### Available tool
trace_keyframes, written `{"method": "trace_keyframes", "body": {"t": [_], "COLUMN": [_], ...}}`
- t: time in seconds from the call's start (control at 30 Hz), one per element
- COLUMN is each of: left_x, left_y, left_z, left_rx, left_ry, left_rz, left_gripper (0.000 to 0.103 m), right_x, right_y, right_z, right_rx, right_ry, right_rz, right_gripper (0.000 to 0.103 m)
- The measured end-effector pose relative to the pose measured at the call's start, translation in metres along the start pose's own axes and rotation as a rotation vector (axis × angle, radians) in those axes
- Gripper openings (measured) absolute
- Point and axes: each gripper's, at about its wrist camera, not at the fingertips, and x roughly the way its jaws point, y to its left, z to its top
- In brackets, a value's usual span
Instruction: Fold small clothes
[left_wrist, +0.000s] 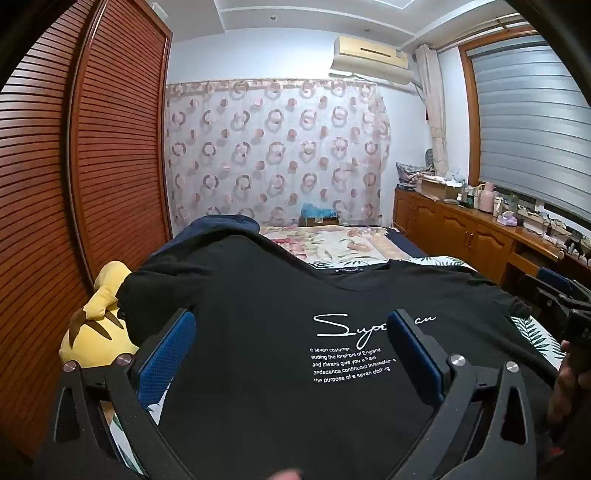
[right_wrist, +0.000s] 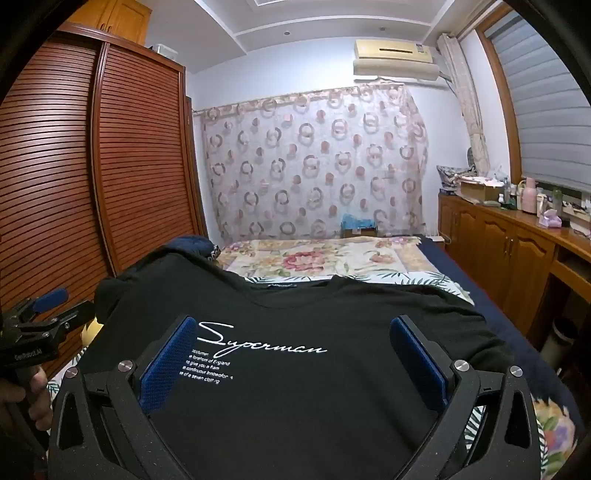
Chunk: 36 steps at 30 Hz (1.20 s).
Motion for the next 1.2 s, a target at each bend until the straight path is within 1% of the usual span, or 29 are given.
{"method": "trace_keyframes", "body": {"t": [1.2], "left_x": [0.0062], "left_y": [-0.002], "left_z": [-0.0002], "left_rx": [-0.003], "left_ry": [-0.002], "left_rz": [-0.007], "left_gripper": [0.103], "right_x": [-0.001], "right_y": [-0.0027], "right_z": [-0.0005], "right_rx": [0.003], "right_ry": [0.003], "right_rz": [0.002], "right_gripper": [0.103]}}
